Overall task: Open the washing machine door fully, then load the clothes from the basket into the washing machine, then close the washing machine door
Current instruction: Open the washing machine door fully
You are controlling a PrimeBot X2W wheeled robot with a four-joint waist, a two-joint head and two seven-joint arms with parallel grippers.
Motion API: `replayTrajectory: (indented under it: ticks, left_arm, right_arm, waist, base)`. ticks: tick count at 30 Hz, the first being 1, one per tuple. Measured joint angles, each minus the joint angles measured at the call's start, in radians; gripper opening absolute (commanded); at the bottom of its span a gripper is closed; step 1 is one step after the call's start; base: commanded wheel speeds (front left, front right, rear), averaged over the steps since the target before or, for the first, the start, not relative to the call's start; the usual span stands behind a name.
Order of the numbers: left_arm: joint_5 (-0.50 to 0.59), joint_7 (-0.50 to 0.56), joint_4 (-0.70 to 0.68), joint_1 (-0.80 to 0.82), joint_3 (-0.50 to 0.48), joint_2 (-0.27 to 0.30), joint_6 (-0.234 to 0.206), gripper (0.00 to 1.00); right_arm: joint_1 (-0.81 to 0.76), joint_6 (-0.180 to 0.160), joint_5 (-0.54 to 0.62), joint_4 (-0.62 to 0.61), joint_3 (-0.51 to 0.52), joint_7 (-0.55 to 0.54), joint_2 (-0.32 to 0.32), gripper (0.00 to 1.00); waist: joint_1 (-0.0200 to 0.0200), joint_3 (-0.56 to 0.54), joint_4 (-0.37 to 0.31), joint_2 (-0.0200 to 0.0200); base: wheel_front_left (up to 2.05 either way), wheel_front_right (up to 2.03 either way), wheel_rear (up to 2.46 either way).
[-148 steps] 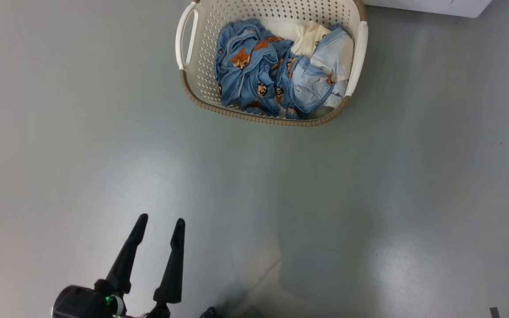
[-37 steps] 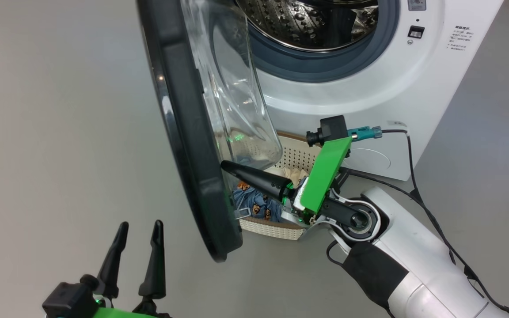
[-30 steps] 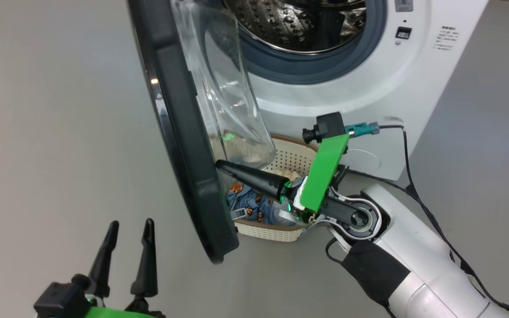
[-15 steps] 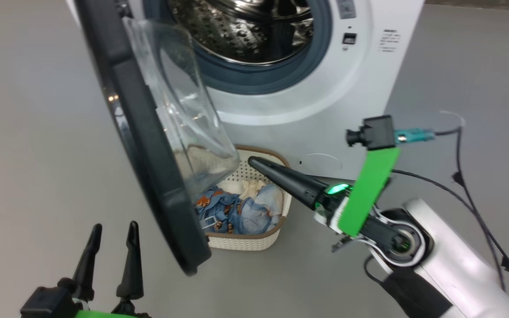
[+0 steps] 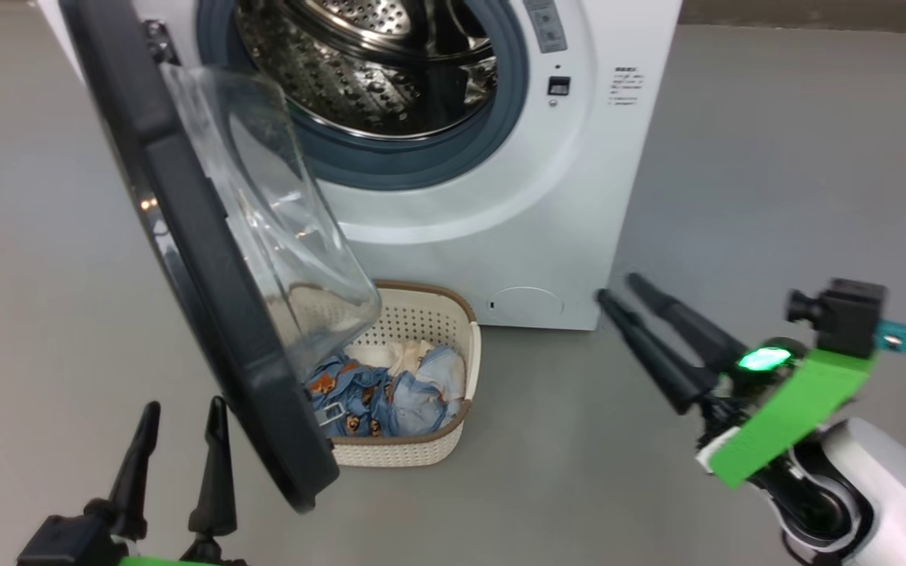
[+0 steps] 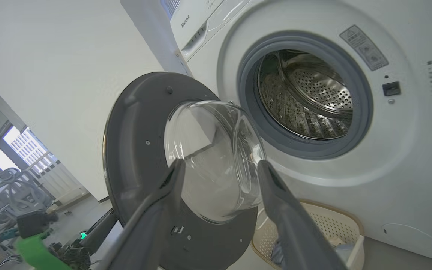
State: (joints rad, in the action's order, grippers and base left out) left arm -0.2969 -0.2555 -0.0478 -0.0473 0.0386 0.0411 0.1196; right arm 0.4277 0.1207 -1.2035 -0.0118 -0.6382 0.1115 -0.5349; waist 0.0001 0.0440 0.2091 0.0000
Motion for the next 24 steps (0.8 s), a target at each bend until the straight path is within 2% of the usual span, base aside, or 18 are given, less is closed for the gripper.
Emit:
replayTrajectory:
  ticks: [4, 10, 14, 17, 19, 24]
  left_arm:
    - [0.022, 0.0, 0.006, -0.019, -0.016, 0.0, 0.001, 1.0]
    - [0.029, 0.0, 0.008, -0.02, -0.025, 0.0, 0.004, 1.0]
    - [0.031, 0.0, 0.008, -0.021, -0.032, 0.001, 0.004, 1.0]
    - [0.031, 0.0, 0.009, -0.024, -0.035, 0.001, 0.004, 1.0]
    - [0.031, 0.0, 0.01, -0.032, -0.036, 0.001, 0.004, 1.0]
    - [0.04, 0.0, 0.019, -0.035, -0.04, 0.001, 0.004, 1.0]
  right_arm:
    - [-0.028, 0.0, 0.085, 0.049, 0.006, 0.111, -0.044, 1.0]
    - [-0.104, 0.0, 0.207, 0.091, 0.12, 0.138, -0.049, 1.0]
    - [-0.202, 0.0, 0.334, 0.091, 0.3, 0.138, 0.022, 1.0]
    - [-0.297, 0.0, 0.422, 0.091, 0.396, 0.138, 0.089, 1.0]
    - [-0.348, 0.0, 0.485, 0.097, 0.441, 0.138, 0.122, 1.0]
    - [-0.406, 0.0, 0.549, 0.098, 0.516, 0.138, 0.192, 1.0]
  waist:
    - [0.0, -0.007, -0.023, 0.0]
    - [0.0, -0.016, -0.047, 0.0]
    - [-0.0001, -0.017, -0.065, 0.0]
    - [0.0, -0.017, -0.074, 0.0]
    - [0.0, -0.018, -0.079, 0.0]
    - [-0.0001, -0.019, -0.09, 0.0]
  base:
    - [0.0, 0.0, 0.0]
    - [0.0, 0.0, 0.0]
    - [0.0, 0.0, 0.0]
    - [0.0, 0.0, 0.0]
    - [0.0, 0.0, 0.0]
    - [0.0, 0.0, 0.0]
